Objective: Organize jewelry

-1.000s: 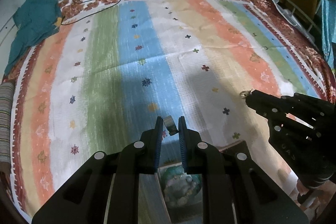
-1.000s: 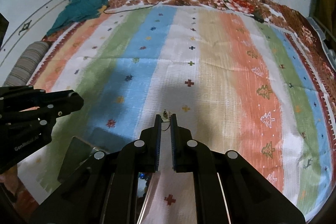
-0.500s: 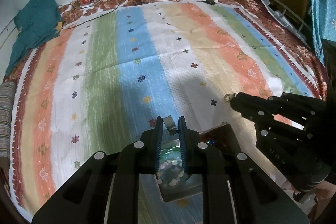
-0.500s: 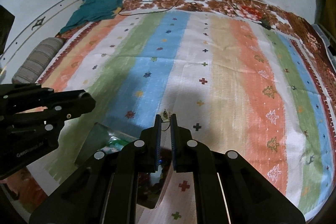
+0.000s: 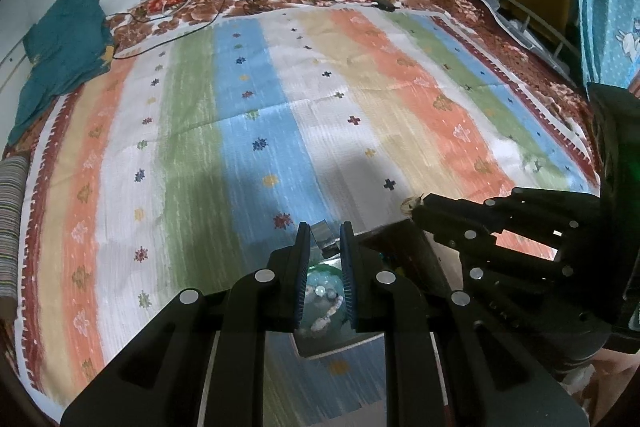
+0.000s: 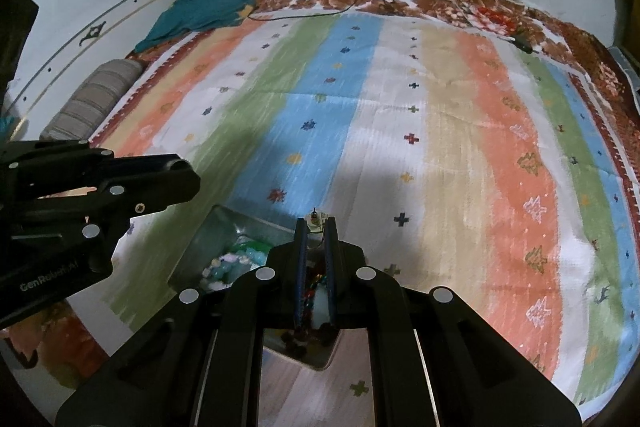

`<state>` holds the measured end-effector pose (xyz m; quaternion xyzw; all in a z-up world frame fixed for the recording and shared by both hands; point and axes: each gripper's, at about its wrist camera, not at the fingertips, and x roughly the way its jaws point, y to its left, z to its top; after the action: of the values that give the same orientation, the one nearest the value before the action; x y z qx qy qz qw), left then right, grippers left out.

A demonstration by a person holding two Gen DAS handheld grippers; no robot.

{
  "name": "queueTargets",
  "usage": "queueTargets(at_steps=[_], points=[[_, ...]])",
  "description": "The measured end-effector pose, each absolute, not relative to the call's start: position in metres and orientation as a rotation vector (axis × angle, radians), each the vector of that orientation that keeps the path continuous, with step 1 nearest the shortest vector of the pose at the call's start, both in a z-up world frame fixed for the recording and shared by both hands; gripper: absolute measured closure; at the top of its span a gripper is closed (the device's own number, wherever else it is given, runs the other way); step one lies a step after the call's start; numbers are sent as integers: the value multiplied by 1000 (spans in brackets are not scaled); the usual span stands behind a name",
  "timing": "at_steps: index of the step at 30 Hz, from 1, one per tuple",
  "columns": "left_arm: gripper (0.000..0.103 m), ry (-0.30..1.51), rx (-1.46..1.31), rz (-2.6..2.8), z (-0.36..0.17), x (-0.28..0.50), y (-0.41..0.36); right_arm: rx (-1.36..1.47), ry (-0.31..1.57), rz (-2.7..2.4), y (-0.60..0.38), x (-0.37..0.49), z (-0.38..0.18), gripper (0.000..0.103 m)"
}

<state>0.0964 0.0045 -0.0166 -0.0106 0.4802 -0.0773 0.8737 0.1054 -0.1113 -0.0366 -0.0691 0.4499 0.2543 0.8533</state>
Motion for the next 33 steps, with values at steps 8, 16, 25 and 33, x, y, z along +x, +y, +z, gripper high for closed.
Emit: queueTargets(at_steps=[8,16,25,33], points=[[74,1033,-55,-171,-21,92,6,-132,983,545,-115,96,-43,93],[58,1019,-65,-141,-19,79,13,-118,962,523,-128,85,-38,65],[37,1013,-76,-168,-16,62,17,-82,927,514,-148,67,-28,51],[20,988,-77,-172,-13,44,16,-87,901,513,-156,56,-23,34]])
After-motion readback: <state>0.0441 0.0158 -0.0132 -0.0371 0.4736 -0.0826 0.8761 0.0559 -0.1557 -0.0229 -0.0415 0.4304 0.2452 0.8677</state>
